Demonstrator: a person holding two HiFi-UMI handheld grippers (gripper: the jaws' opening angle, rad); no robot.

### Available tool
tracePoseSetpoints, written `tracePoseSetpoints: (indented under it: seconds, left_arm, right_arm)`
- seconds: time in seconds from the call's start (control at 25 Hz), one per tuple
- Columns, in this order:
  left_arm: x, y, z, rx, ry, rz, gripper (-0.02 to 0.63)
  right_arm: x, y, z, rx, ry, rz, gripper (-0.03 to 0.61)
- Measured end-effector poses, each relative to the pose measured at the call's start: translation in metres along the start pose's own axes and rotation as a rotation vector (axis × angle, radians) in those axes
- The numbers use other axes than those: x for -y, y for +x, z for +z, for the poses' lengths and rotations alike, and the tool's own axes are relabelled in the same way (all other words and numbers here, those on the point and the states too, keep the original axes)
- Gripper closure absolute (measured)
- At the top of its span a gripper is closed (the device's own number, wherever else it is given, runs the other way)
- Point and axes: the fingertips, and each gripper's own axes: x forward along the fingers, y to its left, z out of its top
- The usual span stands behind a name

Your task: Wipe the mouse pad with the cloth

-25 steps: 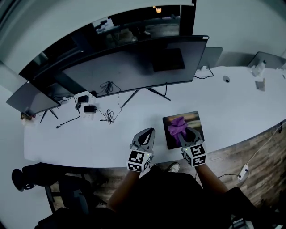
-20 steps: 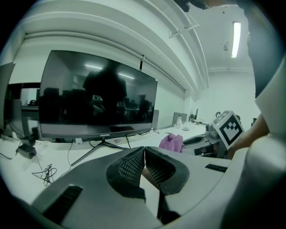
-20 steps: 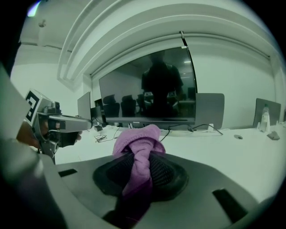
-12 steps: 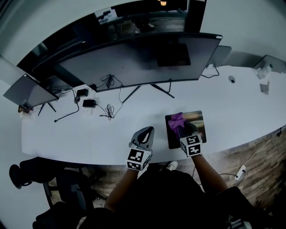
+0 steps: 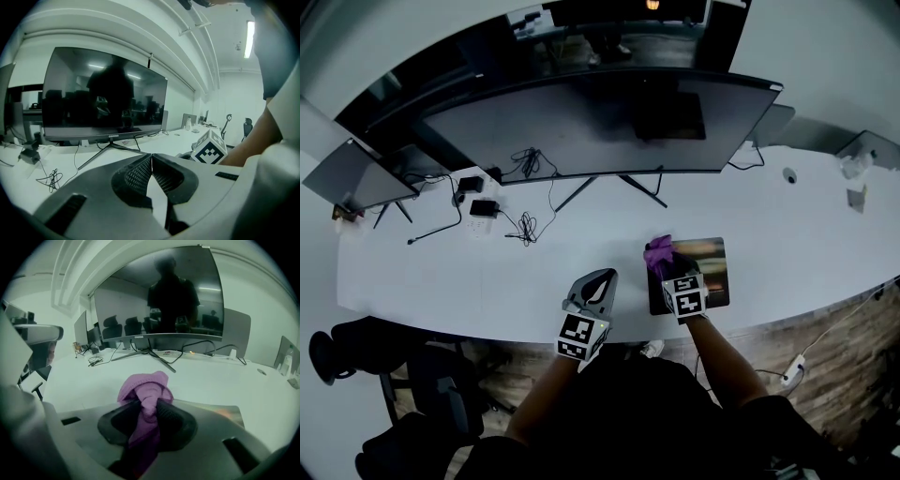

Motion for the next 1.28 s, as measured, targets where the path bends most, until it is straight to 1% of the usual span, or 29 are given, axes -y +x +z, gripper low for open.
tracePoseSetpoints:
  seconds: [0.24, 0.44, 0.6, 0.88, 1.08, 1.28]
  left_arm:
    - [-0.009, -0.003, -0.005, -0.010, -0.013, 0.022, 0.592]
    - [-0.011, -0.001, -0.009, -0.021, -0.019, 0.023, 0.592]
    - [-0.011, 0.004, -0.010, -0.025, -0.024, 0.018, 0.592]
    - [-0.006, 0.010, -0.012, -0.036, -0.029, 0.011, 0.592]
    - [-0.005, 0.014, -0.015, -0.041, -0.033, 0.015, 0.591]
    - [0.000, 0.020, -0.020, -0.053, -0.045, 0.002, 0.592]
  right_arm:
    - [0.002, 0.006, -0.002, -0.014, -0.009, -0.001, 0.472]
    - [0.006, 0.006, 0.000, -0.018, 0.039, -0.007, 0.471]
    - [0.011, 0.003, 0.000, -0.019, 0.043, -0.020, 0.471]
    - [0.032, -0.004, -0.004, -0.024, 0.049, -0.067, 0.469]
    - [0.049, -0.009, -0.005, -0.027, 0.005, -0.094, 0.469]
    - [0.070, -0.015, -0.009, -0.034, 0.007, -0.126, 0.469]
